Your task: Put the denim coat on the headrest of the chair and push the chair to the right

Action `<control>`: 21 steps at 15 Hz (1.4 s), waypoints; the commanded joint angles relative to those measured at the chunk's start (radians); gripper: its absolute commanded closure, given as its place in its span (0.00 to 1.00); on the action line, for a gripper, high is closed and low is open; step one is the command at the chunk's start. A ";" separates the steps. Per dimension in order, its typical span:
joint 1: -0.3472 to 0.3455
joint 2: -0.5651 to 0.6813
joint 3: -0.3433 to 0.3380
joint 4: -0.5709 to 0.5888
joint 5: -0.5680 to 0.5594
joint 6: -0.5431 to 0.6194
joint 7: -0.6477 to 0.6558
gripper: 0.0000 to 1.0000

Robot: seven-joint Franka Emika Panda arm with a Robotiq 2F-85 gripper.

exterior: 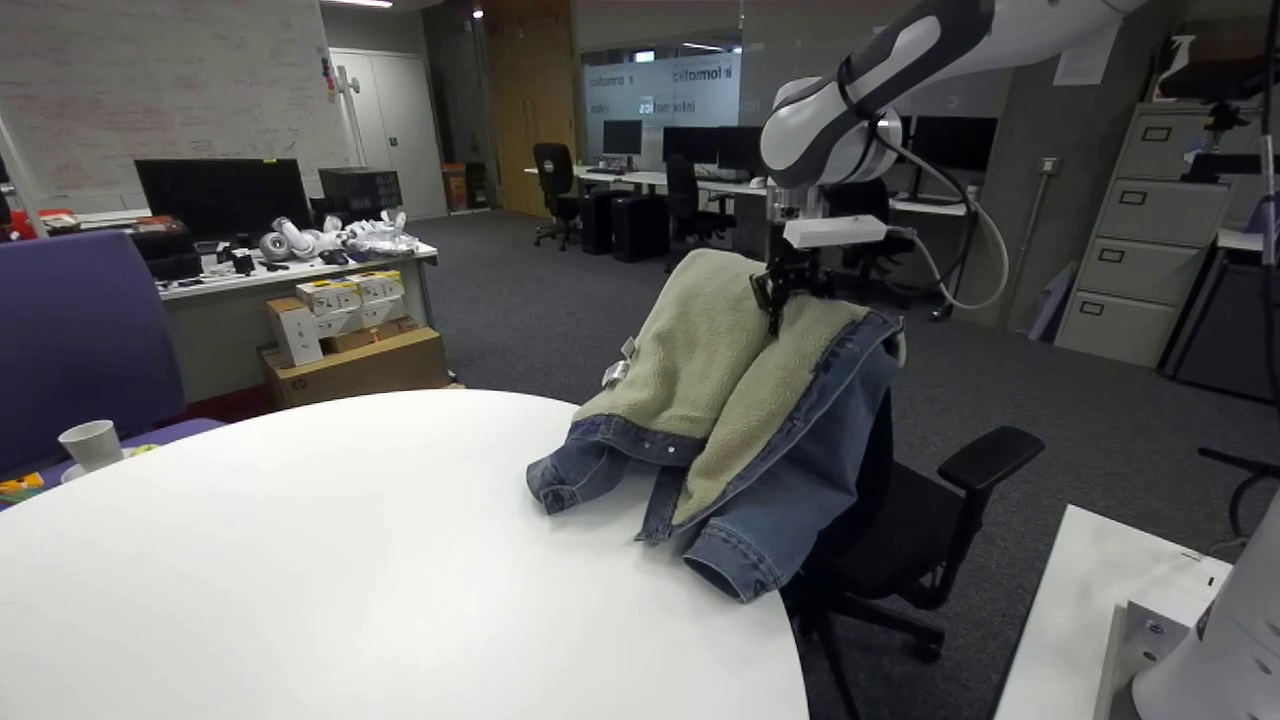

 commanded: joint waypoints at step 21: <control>-0.098 0.049 -0.129 0.005 -0.084 0.068 0.080 0.85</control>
